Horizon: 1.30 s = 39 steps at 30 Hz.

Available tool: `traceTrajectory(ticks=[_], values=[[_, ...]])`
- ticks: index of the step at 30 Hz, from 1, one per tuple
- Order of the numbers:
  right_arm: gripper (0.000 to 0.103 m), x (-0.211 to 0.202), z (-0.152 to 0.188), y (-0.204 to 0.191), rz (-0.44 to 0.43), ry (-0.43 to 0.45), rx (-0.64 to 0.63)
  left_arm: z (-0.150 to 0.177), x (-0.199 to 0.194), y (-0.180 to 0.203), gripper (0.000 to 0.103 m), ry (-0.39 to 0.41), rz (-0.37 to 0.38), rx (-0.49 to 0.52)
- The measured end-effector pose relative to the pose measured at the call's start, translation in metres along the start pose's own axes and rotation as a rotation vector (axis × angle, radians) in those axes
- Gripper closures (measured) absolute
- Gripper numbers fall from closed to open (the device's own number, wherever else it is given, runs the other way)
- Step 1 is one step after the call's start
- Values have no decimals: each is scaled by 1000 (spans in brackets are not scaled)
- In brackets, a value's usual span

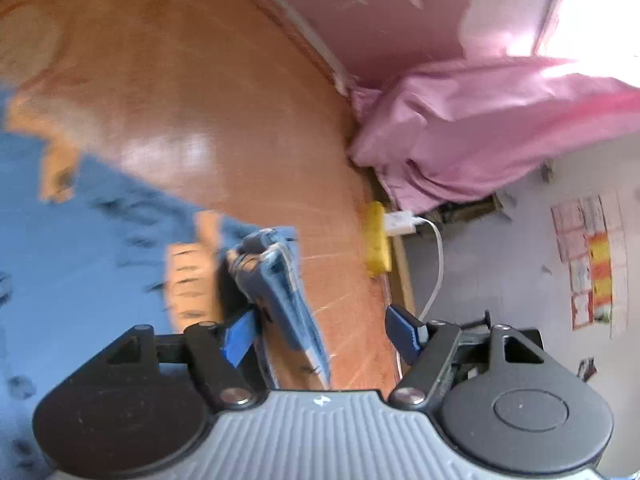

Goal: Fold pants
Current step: 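Hold the gathered pants edge closed in both grippers side by side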

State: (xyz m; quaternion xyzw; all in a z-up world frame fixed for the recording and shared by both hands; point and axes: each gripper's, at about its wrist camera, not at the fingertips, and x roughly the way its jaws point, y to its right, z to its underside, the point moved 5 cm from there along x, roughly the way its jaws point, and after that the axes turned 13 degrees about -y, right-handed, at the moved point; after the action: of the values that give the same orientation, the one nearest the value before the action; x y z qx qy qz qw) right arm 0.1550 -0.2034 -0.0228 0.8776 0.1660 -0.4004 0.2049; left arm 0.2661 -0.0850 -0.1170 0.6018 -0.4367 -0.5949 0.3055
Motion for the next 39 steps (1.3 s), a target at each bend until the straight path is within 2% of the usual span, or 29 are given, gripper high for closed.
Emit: traceTrajectory(ticks=[2, 4, 7, 9, 11, 12, 14, 22, 30, 31, 32, 33, 39], values=[[93, 10, 1, -11, 0, -20, -30, 3, -2, -16, 31, 6, -26, -35], [93, 16, 4, -17, -3, -35, -45, 4, -1, -26, 58, 7, -83, -55], [92, 23, 6, -18, -19, -65, -22, 6, -2, -32, 75, 15, -139, -67], [88, 22, 9, -19, -11, -77, -11, 7, -4, -32, 78, 24, -157, -67], [78, 20, 12, -19, 4, -79, -5, 7, -3, -29, 78, 27, -182, -52], [68, 19, 15, -21, 16, -81, -6, 8, -4, -27, 78, 24, -193, -43], [64, 17, 20, -23, 34, -85, -17, 8, -3, -23, 78, 17, -220, -27], [68, 28, 24, -28, 5, -107, 7, 9, -1, -13, 78, 5, -265, -12], [68, 29, 22, -28, 6, -98, 15, 9, 1, -11, 78, 13, -273, -22], [70, 29, 22, -28, 2, -99, 19, 9, 1, -11, 78, 15, -272, -25], [77, 30, 22, -27, -3, -97, 27, 9, 1, -12, 78, 17, -270, -27], [91, 30, 22, -26, -1, -94, 34, 9, 0, -13, 78, 17, -269, -29], [91, 25, 22, -27, 19, -79, 10, 10, -3, -20, 78, 27, -242, -63]])
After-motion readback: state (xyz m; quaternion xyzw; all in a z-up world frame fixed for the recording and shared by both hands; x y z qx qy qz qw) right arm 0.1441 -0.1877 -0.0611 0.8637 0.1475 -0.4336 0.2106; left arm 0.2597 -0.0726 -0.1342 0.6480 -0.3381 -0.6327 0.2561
